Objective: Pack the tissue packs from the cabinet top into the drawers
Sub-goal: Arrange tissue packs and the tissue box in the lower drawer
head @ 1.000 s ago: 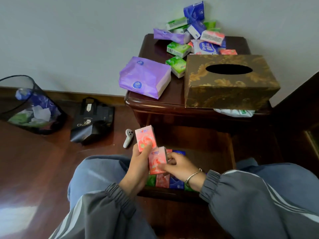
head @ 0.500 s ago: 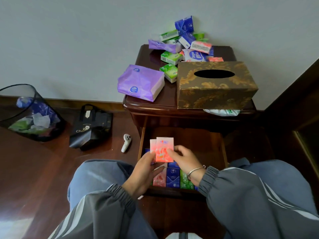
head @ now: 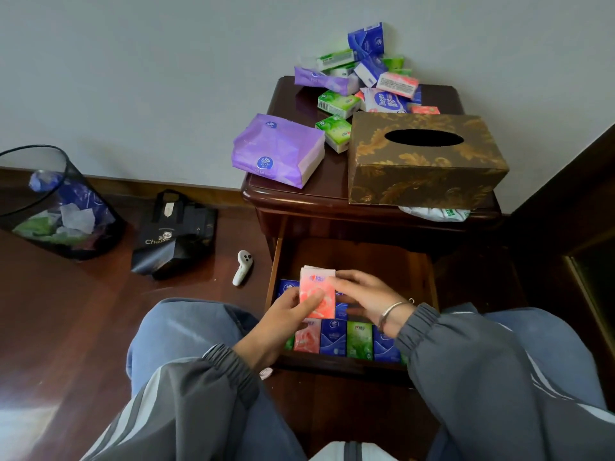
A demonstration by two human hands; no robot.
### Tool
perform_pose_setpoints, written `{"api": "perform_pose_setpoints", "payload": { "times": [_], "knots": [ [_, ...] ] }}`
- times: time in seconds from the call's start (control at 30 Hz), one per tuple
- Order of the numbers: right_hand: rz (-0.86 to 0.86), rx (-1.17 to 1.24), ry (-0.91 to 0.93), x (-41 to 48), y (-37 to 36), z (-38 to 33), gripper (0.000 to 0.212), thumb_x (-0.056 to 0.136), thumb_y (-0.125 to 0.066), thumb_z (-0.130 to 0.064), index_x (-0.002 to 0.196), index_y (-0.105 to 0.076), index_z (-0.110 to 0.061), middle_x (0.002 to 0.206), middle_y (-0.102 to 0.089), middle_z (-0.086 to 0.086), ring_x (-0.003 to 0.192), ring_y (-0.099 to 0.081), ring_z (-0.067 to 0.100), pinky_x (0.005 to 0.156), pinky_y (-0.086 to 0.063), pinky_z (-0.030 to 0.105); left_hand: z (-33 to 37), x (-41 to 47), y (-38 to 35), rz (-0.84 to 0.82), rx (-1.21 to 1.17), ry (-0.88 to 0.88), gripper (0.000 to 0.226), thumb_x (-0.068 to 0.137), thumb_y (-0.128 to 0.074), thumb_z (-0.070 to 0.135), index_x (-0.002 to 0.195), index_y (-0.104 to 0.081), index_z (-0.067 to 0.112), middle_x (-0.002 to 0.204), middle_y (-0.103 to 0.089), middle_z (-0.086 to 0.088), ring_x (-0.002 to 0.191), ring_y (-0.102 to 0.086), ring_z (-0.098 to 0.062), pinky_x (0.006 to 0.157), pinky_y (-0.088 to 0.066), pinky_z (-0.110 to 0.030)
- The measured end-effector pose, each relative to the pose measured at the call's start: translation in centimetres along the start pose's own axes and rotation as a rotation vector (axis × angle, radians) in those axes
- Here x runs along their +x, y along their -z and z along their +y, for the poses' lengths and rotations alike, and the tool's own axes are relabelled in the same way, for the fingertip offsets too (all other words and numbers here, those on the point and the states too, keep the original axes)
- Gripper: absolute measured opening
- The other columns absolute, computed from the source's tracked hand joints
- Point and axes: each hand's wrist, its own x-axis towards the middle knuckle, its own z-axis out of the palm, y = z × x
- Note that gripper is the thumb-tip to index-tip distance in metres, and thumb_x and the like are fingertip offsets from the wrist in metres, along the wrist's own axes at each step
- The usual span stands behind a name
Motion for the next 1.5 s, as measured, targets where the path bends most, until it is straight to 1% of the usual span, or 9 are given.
{"api": "perform_pose_setpoints", "payload": {
  "times": [0.27,0.33,0.43,0.5,0.67,0.87,0.97,1.27,1.5],
  "knots": [
    [-0.044,0.061,-0.039,2.2,2.4,1.8,0.042,0.067,-0.081,-0.029,0.104,-0.064,-0.017,0.101,-0.072,0.01,0.096,-0.069,0.025,0.092,-0.052,0.047,-0.8,1.2,-0.2,-0.007,0.327,-0.076,0.096,0.052,-0.06,0.088,0.128,-0.051,0.03,0.117,-0.064,0.012,0.107,-0.064,-0.008,0.09,-0.054,-0.029],
    [0.062,0.06,-0.059,3.0,3.8,2.9,0.045,0.068,-0.081,-0.026,0.107,-0.064,-0.012,0.097,-0.073,0.009,0.091,-0.069,0.025,0.091,-0.053,0.043,-1.0,1.8,0.6,0.155,0.413,-0.094,0.102,0.059,-0.056,0.085,0.14,-0.041,0.025,0.128,-0.055,0.009,0.114,-0.057,-0.009,0.086,-0.048,-0.02],
    [0.245,0.072,-0.117,4.4,6.0,4.9,0.044,0.073,-0.078,-0.026,0.109,-0.061,-0.008,0.09,-0.071,0.006,0.081,-0.066,0.02,0.08,-0.052,0.038,-1.7,3.2,3.0,0.548,0.574,-0.111,0.066,0.086,-0.059,0.054,0.138,-0.046,0.015,0.135,-0.051,-0.007,0.124,-0.05,-0.025,0.096,-0.041,-0.032],
    [0.298,0.084,-0.145,5.3,7.0,6.1,0.042,0.077,-0.075,-0.026,0.111,-0.059,-0.009,0.091,-0.068,0.005,0.077,-0.063,0.015,0.068,-0.047,0.029,-2.2,3.7,4.3,0.654,0.676,-0.006,0.065,0.09,-0.054,0.05,0.142,-0.042,0.013,0.145,-0.042,-0.012,0.134,-0.038,-0.032,0.108,-0.033,-0.043],
    [0.398,0.124,-0.123,7.7,8.2,7.5,0.029,0.078,-0.073,-0.024,0.1,-0.056,-0.015,0.111,-0.067,0.015,0.088,-0.061,0.021,0.077,-0.043,0.032,-3.6,4.8,4.7,0.605,0.609,0.242,0.053,0.093,-0.05,0.04,0.13,-0.047,0.003,0.136,-0.051,-0.02,0.123,-0.049,-0.038,0.103,-0.041,-0.046],
    [0.333,-0.173,-0.164,10.4,8.0,8.4,0.034,0.072,-0.078,-0.034,0.09,-0.056,-0.016,0.103,-0.067,0.005,0.089,-0.061,0.016,0.082,-0.046,0.033,-3.9,5.2,4.1,0.496,0.465,0.269,0.036,0.098,-0.044,0.042,0.118,-0.055,0.014,0.097,-0.065,0.0,0.08,-0.061,-0.014,0.075,-0.045,-0.029],
    [0.225,-0.332,-0.237,11.2,7.9,9.1,0.044,0.076,-0.073,-0.041,0.105,-0.058,-0.012,0.092,-0.059,-0.005,0.085,-0.053,0.011,0.08,-0.046,0.031,-4.0,5.2,4.3,0.465,0.429,0.283,0.027,0.097,-0.046,0.043,0.113,-0.052,0.021,0.088,-0.064,0.007,0.081,-0.065,-0.012,0.073,-0.051,-0.03],
    [0.256,-0.585,0.006,11.6,7.3,9.6,0.043,0.087,-0.063,-0.028,0.126,-0.057,-0.011,0.13,-0.051,0.015,0.119,-0.05,0.026,0.096,-0.037,0.027,-3.6,5.1,4.4,0.432,0.385,0.318,0.022,0.097,-0.047,0.042,0.109,-0.047,0.024,0.088,-0.067,0.005,0.077,-0.069,-0.01,0.059,-0.051,-0.026],
    [0.208,-0.694,0.033,11.2,6.7,9.9,0.034,0.091,-0.058,-0.03,0.119,-0.06,-0.011,0.119,-0.064,0.008,0.105,-0.06,0.021,0.076,-0.038,0.021,-3.4,5.0,4.1,0.445,0.395,0.304,0.022,0.097,-0.049,0.041,0.108,-0.047,0.022,0.086,-0.064,0.006,0.078,-0.067,-0.011,0.067,-0.053,-0.03]
  ]
}}
